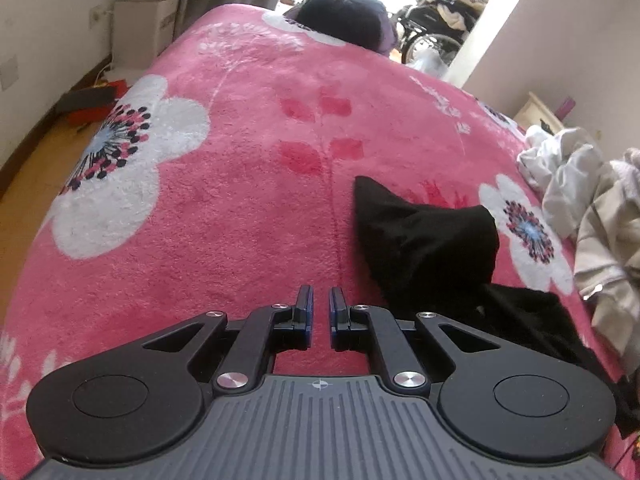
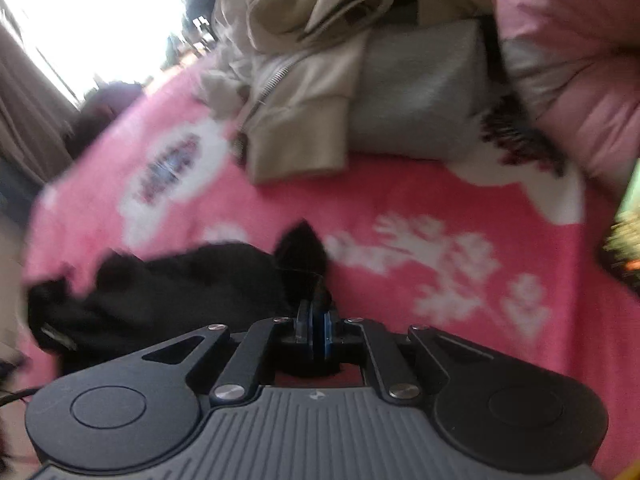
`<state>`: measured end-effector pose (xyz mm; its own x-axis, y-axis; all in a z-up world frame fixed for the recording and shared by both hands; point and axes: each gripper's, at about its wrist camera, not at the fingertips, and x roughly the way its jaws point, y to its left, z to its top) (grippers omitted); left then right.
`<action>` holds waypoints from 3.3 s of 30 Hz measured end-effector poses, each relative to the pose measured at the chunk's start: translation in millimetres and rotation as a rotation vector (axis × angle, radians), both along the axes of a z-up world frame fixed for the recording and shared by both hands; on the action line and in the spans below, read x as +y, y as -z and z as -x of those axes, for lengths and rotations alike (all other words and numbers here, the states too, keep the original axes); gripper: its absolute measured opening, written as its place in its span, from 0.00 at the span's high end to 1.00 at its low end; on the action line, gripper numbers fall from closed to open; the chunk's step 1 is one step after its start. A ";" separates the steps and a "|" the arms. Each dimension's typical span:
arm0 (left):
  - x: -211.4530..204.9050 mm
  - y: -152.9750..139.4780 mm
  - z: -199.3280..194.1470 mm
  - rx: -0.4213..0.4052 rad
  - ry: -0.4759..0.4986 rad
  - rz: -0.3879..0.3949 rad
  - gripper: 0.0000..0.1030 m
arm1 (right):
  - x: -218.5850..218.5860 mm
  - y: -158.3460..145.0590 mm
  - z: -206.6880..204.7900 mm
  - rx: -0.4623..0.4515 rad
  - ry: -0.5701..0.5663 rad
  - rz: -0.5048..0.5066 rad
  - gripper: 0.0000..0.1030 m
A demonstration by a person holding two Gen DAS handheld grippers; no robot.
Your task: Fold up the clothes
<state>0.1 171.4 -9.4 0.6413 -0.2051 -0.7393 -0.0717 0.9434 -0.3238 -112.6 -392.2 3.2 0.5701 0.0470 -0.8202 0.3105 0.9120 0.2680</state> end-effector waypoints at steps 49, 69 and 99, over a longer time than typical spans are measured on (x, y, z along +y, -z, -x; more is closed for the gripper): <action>22.2 10.3 33.7 0.223 0.132 -0.386 0.99 | 122.5 -16.1 -71.5 -0.137 -0.474 -0.128 0.98; -86.9 -32.2 -62.9 -0.099 0.656 -0.221 0.51 | 134.6 16.3 -23.7 0.020 -0.597 -0.032 0.97; -67.3 -27.4 -6.7 0.107 1.056 -0.068 0.82 | 118.4 21.0 -35.8 0.003 -0.584 -0.078 0.97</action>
<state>6.7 104.1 18.0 0.0936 -0.5755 -0.8124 0.7687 0.5603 -0.3084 -76.8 -273.9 -17.9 0.4294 0.4125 -0.8034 -0.2367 0.9099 0.3407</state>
